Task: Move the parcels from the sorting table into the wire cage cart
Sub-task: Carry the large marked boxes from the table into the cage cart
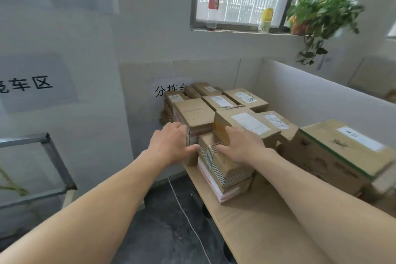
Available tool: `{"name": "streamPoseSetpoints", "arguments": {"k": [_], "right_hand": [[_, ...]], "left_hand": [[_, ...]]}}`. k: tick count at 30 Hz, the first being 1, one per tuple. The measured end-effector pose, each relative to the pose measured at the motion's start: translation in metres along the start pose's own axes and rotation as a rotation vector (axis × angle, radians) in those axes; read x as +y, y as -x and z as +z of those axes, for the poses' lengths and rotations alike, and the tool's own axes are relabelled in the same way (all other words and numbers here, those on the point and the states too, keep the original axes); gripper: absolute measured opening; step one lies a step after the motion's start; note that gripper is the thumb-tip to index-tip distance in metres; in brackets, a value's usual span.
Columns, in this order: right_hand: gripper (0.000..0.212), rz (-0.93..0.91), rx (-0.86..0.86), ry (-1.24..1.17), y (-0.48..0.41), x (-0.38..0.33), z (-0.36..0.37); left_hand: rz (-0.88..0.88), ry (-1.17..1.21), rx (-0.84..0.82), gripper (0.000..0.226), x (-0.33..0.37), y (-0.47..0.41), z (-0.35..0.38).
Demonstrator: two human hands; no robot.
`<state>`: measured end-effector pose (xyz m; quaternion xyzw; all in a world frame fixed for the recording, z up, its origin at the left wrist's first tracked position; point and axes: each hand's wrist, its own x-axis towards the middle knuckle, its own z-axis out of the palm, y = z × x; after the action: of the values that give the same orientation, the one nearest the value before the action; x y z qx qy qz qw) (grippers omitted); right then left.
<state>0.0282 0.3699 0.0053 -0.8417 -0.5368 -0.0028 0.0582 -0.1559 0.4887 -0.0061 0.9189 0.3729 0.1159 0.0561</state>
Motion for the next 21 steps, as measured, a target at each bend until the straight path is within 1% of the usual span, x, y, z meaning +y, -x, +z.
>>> {"name": "streamPoseSetpoints", "arguments": {"k": [4, 8, 13, 17, 21], "right_hand": [[0.056, 0.051, 0.001, -0.003, 0.021, 0.052, -0.007], [0.053, 0.104, 0.016, 0.003, 0.043, 0.101, -0.014], [0.057, 0.154, 0.048, -0.026, 0.068, 0.156, -0.024], [0.048, 0.206, 0.058, -0.033, 0.088, 0.2, -0.026], [0.047, 0.303, 0.023, -0.028, 0.112, 0.243, -0.026]], "left_hand": [[0.055, 0.001, -0.015, 0.075, 0.056, -0.005, 0.012], [0.094, 0.019, -0.02, 0.077, 0.106, -0.01, 0.022], [0.144, 0.018, -0.03, 0.077, 0.166, -0.017, 0.035], [0.179, 0.017, -0.053, 0.077, 0.212, -0.022, 0.047], [0.25, 0.03, -0.078, 0.075, 0.257, -0.027, 0.06]]}}
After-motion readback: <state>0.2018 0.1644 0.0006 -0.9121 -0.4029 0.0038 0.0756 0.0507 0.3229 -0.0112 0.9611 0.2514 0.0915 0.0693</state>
